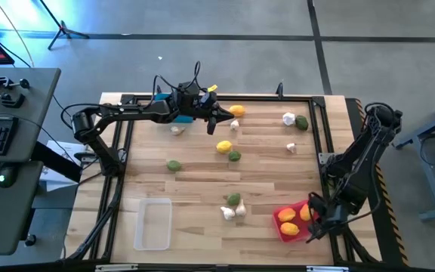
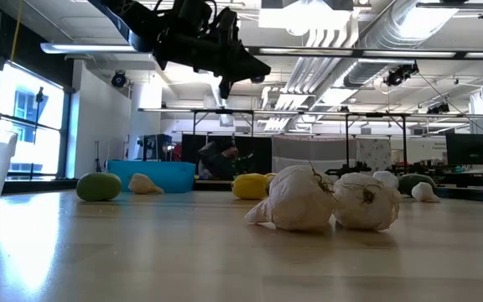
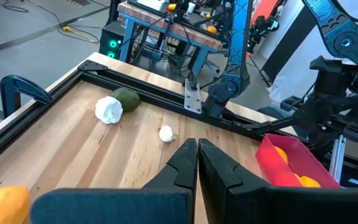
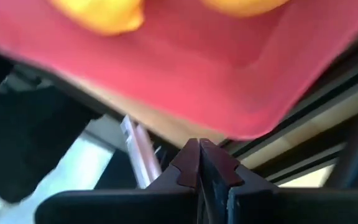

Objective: Sort produce into baskets
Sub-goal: Adjust the red bin

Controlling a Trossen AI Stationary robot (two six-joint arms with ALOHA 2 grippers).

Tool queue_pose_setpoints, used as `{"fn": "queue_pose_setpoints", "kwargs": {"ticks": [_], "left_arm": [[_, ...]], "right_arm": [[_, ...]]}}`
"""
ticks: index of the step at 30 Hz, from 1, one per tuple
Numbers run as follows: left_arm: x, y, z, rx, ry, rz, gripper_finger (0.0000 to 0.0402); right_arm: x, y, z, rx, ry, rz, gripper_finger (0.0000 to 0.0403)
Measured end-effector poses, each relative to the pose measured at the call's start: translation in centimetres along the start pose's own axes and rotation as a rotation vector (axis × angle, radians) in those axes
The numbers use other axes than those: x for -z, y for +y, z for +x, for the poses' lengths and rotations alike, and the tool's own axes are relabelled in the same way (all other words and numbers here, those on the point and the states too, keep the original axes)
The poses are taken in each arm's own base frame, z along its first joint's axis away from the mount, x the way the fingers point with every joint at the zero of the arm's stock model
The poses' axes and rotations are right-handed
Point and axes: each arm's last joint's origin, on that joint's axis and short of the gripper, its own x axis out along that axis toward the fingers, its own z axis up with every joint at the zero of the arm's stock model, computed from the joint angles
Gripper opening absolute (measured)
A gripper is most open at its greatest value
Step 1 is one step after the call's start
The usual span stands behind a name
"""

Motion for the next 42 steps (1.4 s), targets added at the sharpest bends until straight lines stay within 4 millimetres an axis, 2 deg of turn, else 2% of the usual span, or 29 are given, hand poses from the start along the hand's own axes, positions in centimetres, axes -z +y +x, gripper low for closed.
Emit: {"fn": "queue_pose_setpoints", "kwargs": {"ticks": [8, 19, 24, 31, 42], "left_arm": [[0.0, 0.0, 0.0, -0.002, 0.000, -0.001, 0.0000], [0.0, 0.0, 0.0, -0.002, 0.000, -0.010, 0.0000], [0.0, 0.0, 0.0, -0.002, 0.001, -0.010, 0.0000], [0.0, 0.0, 0.0, -0.002, 0.001, -0.010, 0.0000], [0.0, 0.0, 0.0, -0.002, 0.001, -0.010, 0.0000]], "right_arm": [[-0.5, -0.6, -0.1, 0.035, -0.092, 0.114, 0.0000], [-0.7, 0.2, -2.0, -0.021, -0.279, 0.141, 0.0000], [-1.6, 0.3, -2.3, -0.008, -0.326, 0.183, 0.0000], [-3.4, -0.7, -3.0, 0.131, -0.423, 0.262, 0.0000], [-4.6, -0.3, -3.4, 0.179, -0.324, 0.195, 0.0000]]}}
